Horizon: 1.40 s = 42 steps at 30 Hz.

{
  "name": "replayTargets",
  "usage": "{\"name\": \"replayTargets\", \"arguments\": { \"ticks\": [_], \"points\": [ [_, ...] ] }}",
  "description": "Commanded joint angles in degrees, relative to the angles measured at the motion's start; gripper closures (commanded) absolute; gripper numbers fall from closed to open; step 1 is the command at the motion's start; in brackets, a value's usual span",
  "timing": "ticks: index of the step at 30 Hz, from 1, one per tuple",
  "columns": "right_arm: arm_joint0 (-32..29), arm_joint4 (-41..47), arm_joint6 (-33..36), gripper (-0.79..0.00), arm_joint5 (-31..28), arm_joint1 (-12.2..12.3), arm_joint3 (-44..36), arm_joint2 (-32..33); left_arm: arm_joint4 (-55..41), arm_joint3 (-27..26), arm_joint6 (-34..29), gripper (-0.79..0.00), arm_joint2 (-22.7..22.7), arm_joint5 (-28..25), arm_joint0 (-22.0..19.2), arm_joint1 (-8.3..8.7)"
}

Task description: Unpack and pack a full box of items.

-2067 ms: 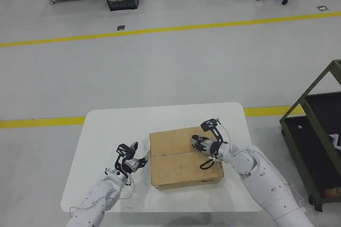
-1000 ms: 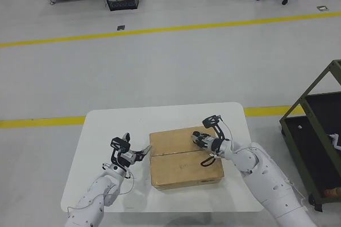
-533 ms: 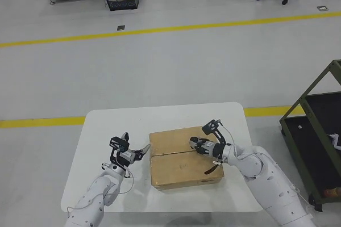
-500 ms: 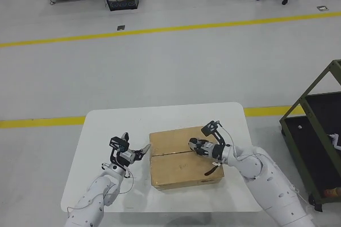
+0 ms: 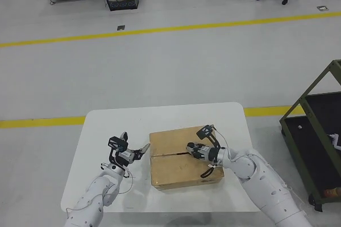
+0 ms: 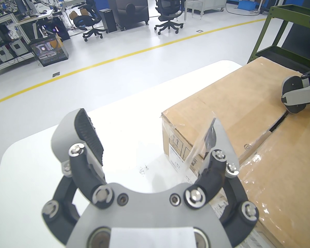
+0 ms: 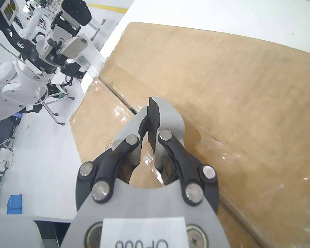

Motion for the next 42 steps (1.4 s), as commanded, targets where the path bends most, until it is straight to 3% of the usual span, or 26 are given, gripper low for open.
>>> {"name": "replayTargets", "arguments": {
  "ticks": [1, 11, 24, 42],
  "points": [
    [0.4, -0.1, -0.2, 0.0, 0.2, -0.1, 0.6, -0.4, 0.0, -0.6, -0.1, -0.785, -0.2, 0.0, 0.2, 0.0],
    [1.4, 0.3, -1.6, 0.0, 0.6, -0.5, 2.7, -0.9, 0.9, -4.7, -0.9, -0.785, 0.0, -1.1, 1.2, -0.14],
    [0.5, 0.3, -2.6, 0.0, 1.7, -0.3, 2.0, -0.1, 2.0, -7.3, -2.6, -0.785, 3.1, -2.1, -0.6, -1.13],
    [-4.0, 0.7, -3.1, 0.0, 2.6, 1.5, -2.3, 6.0, 5.2, -9.7, -5.9, -0.785, 5.1, -1.9, -1.6, -1.88]
  ]
}}
